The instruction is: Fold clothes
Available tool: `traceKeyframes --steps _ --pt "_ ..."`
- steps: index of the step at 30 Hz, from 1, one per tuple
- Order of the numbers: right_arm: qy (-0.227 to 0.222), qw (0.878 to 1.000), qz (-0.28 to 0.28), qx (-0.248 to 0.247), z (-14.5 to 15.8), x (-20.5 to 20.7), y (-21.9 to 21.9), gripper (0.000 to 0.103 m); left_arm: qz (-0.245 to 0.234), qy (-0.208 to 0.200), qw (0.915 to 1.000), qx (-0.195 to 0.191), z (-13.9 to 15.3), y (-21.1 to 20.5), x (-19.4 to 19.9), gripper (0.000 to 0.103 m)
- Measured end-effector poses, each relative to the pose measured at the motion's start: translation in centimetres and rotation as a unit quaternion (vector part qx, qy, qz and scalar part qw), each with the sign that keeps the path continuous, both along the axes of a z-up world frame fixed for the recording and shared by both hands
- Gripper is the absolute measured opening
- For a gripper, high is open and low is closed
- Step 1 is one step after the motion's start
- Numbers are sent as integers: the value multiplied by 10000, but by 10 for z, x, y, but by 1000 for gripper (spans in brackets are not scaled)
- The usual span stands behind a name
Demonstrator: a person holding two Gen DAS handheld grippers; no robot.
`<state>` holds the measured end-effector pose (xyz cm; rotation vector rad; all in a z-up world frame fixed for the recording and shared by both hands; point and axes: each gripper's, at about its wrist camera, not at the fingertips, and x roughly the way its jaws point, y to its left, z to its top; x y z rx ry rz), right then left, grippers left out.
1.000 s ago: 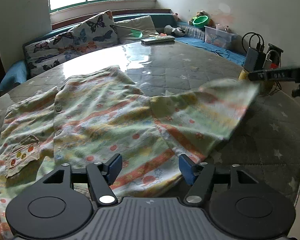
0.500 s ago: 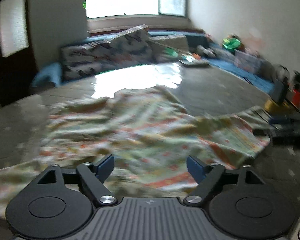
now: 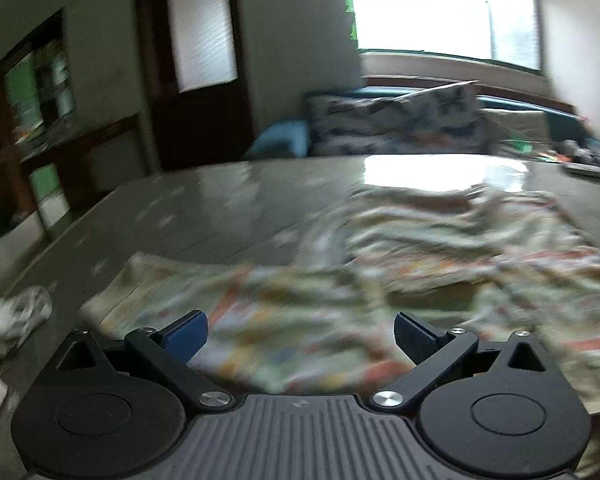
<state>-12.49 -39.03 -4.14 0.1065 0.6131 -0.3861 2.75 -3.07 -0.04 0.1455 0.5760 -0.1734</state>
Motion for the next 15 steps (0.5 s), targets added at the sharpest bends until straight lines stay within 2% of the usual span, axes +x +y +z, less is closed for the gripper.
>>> traceKeyframes --steps 5,8,15 --pt "46 10000 48 23 -2 2 0 103 344 186 9992 -38 -15 19 11 103" --pt "73 9999 75 27 -2 3 0 103 385 377 9984 -153 -20 25 14 103" --pt "72 9999 74 19 -3 4 1 103 376 491 9976 -308 -24 28 15 103"
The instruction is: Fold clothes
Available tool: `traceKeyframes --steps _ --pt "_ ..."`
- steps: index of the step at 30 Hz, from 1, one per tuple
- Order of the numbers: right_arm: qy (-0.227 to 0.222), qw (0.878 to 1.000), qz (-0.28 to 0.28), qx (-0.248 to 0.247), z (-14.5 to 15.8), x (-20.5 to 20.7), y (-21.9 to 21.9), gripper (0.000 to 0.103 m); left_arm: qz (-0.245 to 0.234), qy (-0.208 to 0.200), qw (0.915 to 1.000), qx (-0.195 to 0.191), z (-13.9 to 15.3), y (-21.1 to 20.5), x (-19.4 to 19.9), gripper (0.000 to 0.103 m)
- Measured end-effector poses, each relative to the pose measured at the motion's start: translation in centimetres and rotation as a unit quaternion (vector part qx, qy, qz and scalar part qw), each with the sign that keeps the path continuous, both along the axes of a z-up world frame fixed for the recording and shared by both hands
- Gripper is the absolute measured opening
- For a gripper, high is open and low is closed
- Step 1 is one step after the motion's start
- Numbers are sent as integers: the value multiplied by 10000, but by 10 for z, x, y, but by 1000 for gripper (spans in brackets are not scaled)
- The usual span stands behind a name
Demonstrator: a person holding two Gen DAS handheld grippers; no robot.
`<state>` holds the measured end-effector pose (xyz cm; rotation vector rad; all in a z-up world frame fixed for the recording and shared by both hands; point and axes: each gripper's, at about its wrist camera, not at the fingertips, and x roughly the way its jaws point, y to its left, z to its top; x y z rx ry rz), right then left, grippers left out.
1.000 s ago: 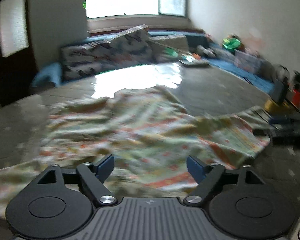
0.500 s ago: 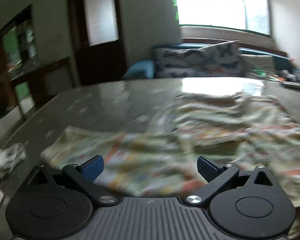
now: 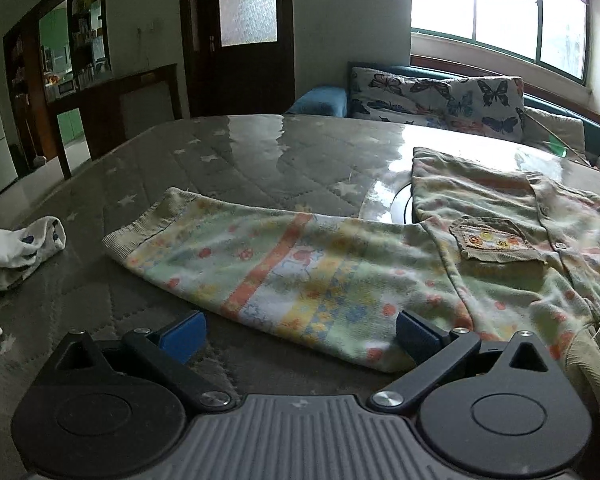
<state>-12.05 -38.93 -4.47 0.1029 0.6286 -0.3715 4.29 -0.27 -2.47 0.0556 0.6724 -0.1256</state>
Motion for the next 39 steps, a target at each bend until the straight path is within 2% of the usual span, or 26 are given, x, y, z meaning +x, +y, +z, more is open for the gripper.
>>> traceKeyframes --steps 39 --pt "-5 10000 2 44 1 -3 -2 103 12 27 10000 -95 -1 1 3 103"
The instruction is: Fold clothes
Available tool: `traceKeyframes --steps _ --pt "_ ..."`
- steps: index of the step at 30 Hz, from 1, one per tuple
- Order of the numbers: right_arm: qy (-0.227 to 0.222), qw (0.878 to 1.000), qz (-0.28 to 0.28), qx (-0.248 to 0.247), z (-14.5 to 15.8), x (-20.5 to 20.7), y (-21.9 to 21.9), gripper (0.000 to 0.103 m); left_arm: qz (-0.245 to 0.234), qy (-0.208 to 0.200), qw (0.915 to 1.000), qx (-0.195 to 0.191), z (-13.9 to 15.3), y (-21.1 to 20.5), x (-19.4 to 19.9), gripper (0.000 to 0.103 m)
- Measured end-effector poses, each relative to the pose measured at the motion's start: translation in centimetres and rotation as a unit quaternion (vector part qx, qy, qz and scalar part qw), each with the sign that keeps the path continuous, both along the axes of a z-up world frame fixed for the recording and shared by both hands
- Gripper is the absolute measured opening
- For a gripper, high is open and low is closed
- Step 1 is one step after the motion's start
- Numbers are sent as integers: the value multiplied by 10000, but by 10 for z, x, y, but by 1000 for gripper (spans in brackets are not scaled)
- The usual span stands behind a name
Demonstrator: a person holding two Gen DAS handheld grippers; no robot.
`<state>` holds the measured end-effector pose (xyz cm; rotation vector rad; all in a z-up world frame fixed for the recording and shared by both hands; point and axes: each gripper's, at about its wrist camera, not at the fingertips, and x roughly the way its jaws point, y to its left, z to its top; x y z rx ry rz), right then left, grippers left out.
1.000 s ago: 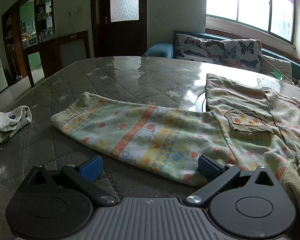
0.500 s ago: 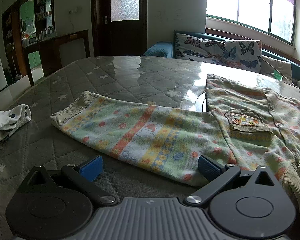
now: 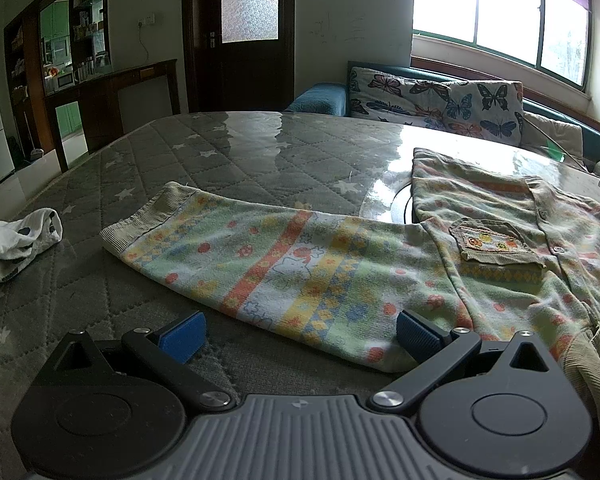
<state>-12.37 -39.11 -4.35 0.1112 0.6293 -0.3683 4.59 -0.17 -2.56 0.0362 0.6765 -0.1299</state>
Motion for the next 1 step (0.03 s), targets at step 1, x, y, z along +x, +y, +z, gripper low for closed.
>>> traceKeyframes --steps 1 --pt "0 10000 0 0 0 0 0 103 0 1 10000 1 0 0 0 103"
